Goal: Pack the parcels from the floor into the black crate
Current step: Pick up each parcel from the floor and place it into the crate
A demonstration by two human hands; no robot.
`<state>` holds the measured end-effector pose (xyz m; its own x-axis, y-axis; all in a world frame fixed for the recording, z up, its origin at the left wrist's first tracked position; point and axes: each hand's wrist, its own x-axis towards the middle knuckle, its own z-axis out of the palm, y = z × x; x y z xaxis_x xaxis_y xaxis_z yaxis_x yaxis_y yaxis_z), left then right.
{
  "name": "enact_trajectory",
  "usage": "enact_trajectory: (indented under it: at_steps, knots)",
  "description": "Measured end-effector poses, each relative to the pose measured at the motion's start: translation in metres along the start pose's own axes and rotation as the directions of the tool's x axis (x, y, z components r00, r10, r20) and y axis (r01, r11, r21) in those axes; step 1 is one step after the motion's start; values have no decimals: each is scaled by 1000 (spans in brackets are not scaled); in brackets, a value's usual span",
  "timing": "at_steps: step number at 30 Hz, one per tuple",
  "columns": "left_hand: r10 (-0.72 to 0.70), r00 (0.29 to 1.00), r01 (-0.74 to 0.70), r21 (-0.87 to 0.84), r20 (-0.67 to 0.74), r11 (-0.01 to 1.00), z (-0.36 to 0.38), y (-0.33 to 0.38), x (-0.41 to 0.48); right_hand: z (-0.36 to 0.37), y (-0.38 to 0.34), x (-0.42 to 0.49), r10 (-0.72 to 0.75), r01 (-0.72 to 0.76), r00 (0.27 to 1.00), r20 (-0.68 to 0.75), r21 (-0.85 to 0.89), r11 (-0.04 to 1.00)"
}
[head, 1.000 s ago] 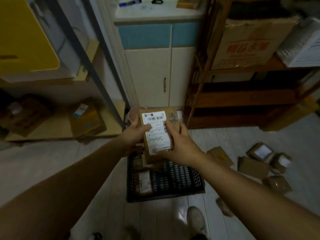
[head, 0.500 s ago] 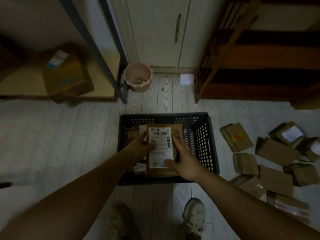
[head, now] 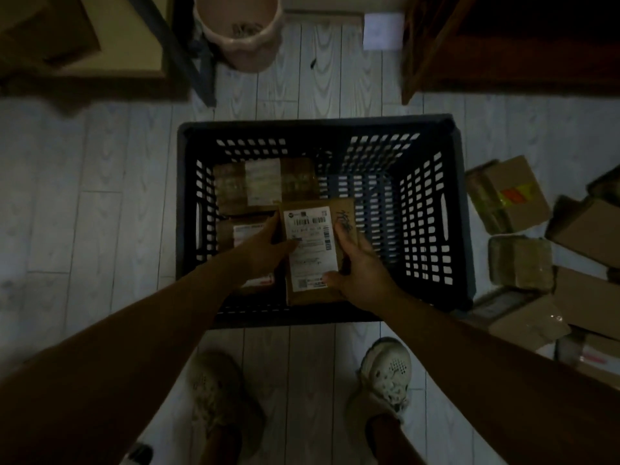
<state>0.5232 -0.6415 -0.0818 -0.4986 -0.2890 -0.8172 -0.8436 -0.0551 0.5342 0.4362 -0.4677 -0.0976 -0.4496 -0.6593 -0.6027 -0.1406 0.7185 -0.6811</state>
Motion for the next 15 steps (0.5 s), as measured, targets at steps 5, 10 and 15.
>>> enact_trajectory:
  at_steps: [5,10,15]
  knots:
    - [61,990,46,698,-127,715,-23,-50,27,12,16,13,46,-45,998,40,-32,998]
    - [-4,995,84,772,-104,630,-23,-83,46,22,26,36,81,-78,993,86,-37,996]
    - [-16,997,71,813,-76,578,-26,-97,61,37,32,58,102,-90,986,134,-90,992]
